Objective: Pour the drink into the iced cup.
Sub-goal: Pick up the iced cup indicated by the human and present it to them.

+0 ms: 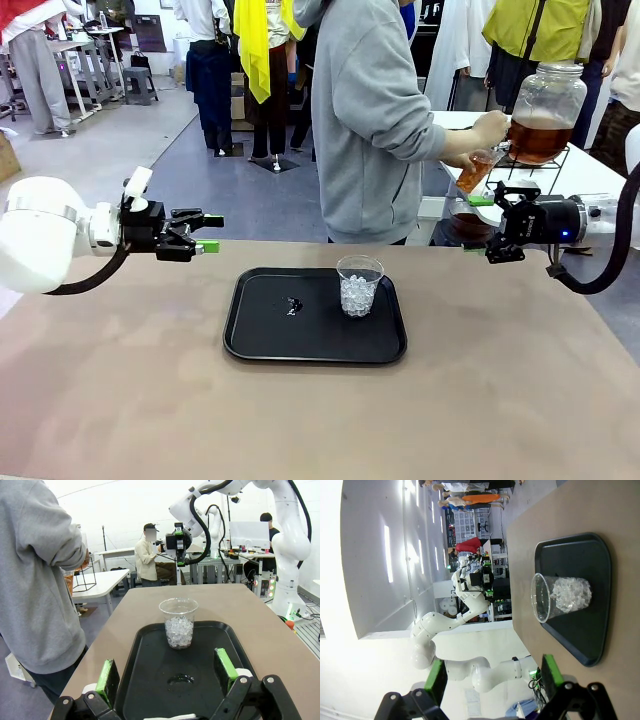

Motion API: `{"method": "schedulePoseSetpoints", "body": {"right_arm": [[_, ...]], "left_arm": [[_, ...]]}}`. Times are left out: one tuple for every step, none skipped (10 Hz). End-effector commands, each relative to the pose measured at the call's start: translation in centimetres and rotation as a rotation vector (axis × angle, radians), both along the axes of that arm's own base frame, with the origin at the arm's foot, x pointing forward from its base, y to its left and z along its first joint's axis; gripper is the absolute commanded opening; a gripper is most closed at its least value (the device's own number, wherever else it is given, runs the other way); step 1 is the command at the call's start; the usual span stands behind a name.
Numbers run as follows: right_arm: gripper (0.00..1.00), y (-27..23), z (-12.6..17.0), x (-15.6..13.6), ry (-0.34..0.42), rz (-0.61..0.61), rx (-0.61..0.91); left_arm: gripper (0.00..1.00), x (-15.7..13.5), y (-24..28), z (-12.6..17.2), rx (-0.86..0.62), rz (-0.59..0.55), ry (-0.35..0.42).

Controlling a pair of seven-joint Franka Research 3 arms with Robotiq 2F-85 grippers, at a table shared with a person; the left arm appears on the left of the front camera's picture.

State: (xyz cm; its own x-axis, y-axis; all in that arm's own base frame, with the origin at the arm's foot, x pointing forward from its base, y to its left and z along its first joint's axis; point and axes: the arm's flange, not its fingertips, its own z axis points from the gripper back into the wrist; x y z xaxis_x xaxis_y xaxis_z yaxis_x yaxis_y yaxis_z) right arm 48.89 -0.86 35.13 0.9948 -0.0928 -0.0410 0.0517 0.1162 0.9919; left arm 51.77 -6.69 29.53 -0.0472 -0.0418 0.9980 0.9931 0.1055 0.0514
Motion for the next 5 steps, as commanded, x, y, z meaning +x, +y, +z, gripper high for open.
{"method": "schedulePoseSetpoints", "body": {"right_arm": [[1.00,0.02,0.11,0.12,-0.005,-0.004,-0.005],[1.00,0.02,0.11,0.12,-0.005,-0.004,-0.005],[1.00,0.02,0.11,0.12,-0.005,-0.004,-0.005],[1.00,0.02,0.11,0.12,-0.005,-0.004,-0.005],[1.00,0.02,0.11,0.12,-0.005,-0.004,-0.005]], "left_arm": [[1.00,0.01,-0.06,0.12,-0.006,-0.003,0.000],[1.00,0.01,-0.06,0.12,-0.006,-0.003,0.000],[1.00,0.01,-0.06,0.12,-0.006,-0.003,0.000],[1.00,0.01,-0.06,0.12,-0.006,-0.003,0.000],[1.00,0.01,-0.06,0.12,-0.006,-0.003,0.000]]}}
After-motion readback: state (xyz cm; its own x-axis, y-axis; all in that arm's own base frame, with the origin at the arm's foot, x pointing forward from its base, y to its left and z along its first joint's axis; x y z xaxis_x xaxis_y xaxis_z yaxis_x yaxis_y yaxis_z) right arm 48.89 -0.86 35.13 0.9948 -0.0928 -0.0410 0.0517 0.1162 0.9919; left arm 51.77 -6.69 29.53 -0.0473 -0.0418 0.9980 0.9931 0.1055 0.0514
